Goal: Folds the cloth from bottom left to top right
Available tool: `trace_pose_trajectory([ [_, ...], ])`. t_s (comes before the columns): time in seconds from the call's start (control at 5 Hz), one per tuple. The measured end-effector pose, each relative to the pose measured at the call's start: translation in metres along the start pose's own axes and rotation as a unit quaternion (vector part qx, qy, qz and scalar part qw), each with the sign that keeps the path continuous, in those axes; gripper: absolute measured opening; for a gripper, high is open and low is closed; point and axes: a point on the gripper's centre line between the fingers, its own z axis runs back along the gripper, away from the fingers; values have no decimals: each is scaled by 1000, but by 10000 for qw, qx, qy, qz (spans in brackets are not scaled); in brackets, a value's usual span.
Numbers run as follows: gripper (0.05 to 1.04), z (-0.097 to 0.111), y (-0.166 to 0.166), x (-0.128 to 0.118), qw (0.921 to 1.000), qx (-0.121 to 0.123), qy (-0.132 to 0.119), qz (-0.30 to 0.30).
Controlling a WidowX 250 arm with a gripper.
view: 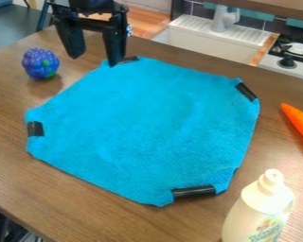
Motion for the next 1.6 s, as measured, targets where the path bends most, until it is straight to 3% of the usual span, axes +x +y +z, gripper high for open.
trace_pose_trajectory([
  [0.2,1000,-7,-1,-2,9999,-53,116,39],
  [0.4,1000,-16,20,-19,9950,-535,212,818],
  [0.6,1000,-14,36,-30,9855,-578,-107,1591],
  [0.8,1000,-17,56,-44,9706,-405,-286,2356],
  [1.0,1000,-25,60,-59,9671,-273,-271,2513],
  [1.2,1000,-44,69,-73,9546,137,-366,2953],
  [1.4,1000,-58,75,-79,9459,53,-494,3207],
  [1.6,1000,-67,79,-81,9428,14,-657,3269],
])
